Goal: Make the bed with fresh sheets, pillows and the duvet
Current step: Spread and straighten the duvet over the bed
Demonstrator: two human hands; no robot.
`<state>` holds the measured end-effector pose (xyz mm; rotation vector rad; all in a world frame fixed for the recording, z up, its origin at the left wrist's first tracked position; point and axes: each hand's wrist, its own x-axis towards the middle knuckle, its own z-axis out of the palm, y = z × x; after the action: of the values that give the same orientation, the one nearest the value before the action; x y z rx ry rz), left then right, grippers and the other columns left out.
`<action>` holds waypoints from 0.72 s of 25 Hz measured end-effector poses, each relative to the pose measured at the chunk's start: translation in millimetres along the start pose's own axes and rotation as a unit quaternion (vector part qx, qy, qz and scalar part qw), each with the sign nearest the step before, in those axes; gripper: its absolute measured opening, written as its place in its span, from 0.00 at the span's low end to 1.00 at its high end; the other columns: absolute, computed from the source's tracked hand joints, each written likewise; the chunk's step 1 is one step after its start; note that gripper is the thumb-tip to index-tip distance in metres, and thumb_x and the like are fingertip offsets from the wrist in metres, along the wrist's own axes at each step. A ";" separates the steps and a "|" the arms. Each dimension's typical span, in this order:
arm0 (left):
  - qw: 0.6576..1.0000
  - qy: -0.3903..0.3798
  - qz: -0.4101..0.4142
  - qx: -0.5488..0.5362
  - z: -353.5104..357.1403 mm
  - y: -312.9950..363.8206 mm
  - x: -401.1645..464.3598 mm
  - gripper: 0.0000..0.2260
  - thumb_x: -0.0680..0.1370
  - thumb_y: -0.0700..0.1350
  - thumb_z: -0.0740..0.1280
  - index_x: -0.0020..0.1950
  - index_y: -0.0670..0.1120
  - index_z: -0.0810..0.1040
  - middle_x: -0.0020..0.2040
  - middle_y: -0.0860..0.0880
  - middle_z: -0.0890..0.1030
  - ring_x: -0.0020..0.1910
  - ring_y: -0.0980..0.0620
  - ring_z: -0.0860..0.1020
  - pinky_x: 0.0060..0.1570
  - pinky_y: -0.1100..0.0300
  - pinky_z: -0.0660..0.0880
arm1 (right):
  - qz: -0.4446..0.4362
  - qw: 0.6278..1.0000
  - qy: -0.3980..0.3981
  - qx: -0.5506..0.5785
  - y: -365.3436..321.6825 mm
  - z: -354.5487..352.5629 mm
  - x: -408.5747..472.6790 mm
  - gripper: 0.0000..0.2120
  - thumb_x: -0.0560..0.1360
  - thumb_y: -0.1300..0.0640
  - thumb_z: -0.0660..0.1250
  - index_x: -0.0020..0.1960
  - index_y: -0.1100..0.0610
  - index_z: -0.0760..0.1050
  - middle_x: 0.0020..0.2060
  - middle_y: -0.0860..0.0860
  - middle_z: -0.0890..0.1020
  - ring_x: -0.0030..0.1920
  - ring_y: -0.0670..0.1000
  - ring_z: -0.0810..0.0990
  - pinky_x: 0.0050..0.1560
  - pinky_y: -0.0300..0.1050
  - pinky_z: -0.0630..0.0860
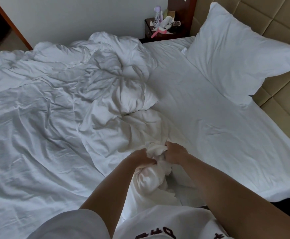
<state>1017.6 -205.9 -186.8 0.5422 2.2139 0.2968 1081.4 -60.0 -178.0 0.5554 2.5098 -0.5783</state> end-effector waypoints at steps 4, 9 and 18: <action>0.998 -0.007 -0.024 -0.049 13.9 30.1 -16.5 0.44 0.66 0.60 0.73 0.75 0.46 0.57 0.65 0.46 0.74 0.63 0.45 0.73 0.60 0.54 0.71 | 0.002 0.992 0.040 0.119 26.1 -12.3 -17.8 0.15 0.80 0.54 0.55 0.64 0.58 0.67 0.57 0.55 0.78 0.55 0.57 0.76 0.48 0.45 0.69; 0.994 0.094 -0.045 0.032 24.8 85.2 -27.5 0.40 0.77 0.48 0.66 0.78 0.41 0.42 0.69 0.38 0.70 0.68 0.41 0.69 0.65 0.53 0.66 | -0.020 0.984 0.088 0.155 60.4 -41.0 -37.0 0.14 0.81 0.53 0.54 0.63 0.60 0.66 0.60 0.58 0.76 0.58 0.59 0.75 0.55 0.48 0.71; 0.884 0.431 -0.018 -0.180 -36.0 220.3 -60.6 0.17 0.73 0.36 0.62 0.60 0.43 0.77 0.55 0.41 0.81 0.58 0.40 0.77 0.57 0.52 0.73 | -0.051 0.905 0.314 0.282 86.7 -151.0 -88.5 0.15 0.81 0.56 0.55 0.65 0.62 0.66 0.62 0.60 0.76 0.61 0.60 0.75 0.54 0.49 0.70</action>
<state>1086.6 -42.0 -38.9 0.1553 2.8960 1.0773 1136.6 62.3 -36.1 0.9463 2.9671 -1.3770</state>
